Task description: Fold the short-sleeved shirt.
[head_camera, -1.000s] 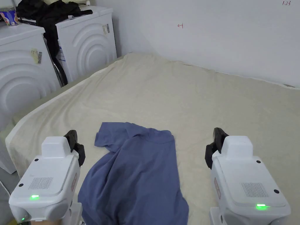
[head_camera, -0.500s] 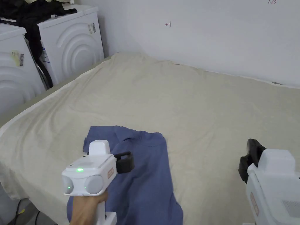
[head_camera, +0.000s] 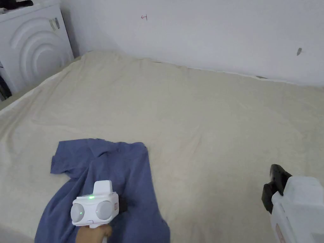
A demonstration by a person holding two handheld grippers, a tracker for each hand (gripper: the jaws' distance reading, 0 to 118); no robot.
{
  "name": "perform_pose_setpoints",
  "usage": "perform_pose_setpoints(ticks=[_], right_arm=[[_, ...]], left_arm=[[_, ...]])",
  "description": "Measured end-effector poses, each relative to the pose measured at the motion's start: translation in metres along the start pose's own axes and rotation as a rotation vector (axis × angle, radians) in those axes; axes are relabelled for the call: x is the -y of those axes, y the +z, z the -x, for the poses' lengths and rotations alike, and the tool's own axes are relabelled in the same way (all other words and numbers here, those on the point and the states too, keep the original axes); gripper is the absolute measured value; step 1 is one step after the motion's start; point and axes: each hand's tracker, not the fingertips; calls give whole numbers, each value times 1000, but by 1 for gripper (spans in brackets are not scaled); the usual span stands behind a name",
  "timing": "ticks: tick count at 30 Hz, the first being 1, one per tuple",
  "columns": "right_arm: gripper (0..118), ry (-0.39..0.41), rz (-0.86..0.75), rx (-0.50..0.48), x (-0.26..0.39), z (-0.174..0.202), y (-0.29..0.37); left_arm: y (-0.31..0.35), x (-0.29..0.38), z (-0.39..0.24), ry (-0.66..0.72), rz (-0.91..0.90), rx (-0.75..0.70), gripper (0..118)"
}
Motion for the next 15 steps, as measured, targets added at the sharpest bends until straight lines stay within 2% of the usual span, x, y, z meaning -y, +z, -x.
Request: perform_pose_setpoints(ticks=[1, 2, 7, 15], right_arm=[[1, -3, 2, 4, 2, -3, 1], [1, -6, 6, 6, 3, -5, 2], [1, -32, 13, 22, 3, -18, 11], [1, -72, -25, 44, 0, -42, 30]], left_arm=[[3, 1, -1, -22, -19, 21, 10], [4, 0, -1, -38, -25, 48, 5], [34, -6, 3, 55, -82, 123, 5], [135, -43, -36, 16, -294, 317, 5]])
